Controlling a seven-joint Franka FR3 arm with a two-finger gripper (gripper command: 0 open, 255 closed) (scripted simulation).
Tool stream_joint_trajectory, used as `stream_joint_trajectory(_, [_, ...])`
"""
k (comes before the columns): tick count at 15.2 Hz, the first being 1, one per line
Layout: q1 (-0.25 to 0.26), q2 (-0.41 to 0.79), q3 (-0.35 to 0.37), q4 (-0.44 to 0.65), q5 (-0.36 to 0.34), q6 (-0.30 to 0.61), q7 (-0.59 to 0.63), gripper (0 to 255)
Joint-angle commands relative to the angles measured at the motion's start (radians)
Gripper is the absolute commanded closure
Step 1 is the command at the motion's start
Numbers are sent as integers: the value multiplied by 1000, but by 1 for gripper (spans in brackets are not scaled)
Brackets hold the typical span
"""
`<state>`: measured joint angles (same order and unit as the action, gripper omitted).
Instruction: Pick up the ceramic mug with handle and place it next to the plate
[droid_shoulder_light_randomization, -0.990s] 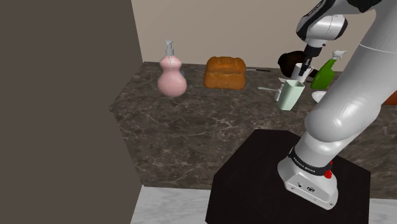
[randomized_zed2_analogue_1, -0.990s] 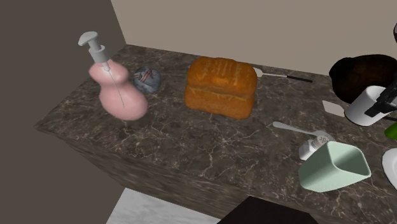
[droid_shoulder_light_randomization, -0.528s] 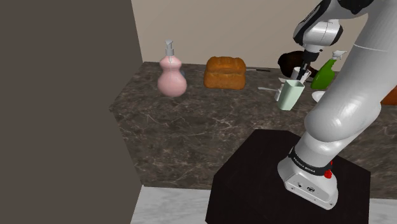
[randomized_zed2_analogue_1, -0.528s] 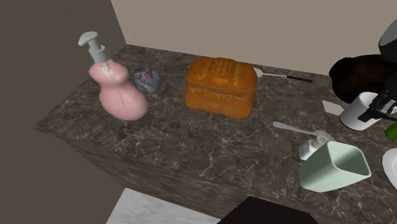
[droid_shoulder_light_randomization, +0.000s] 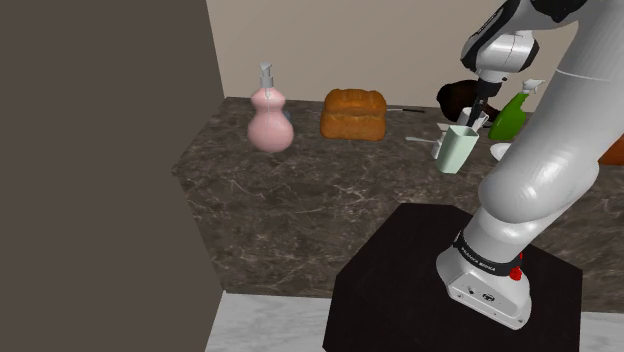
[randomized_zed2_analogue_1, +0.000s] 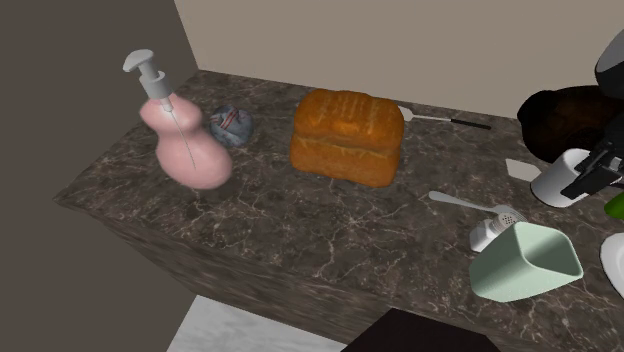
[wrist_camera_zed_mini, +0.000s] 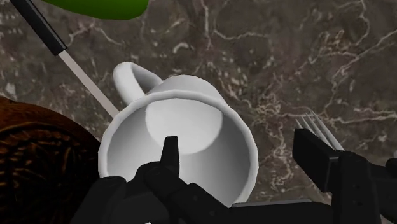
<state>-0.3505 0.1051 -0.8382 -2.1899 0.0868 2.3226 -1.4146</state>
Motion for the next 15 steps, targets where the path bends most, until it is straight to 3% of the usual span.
stream_joint_trajectory(1, [0, 0, 0, 0, 0, 0, 0, 0])
stream_joint_trajectory(3, [0, 0, 0, 0, 0, 0, 0, 0])
stream_joint_trajectory(7, [22, -107, -10, 48, -107, -118, 76, 0])
stream_joint_trajectory(15, [20, -107, -8, 48, -107, -118, 76, 0])
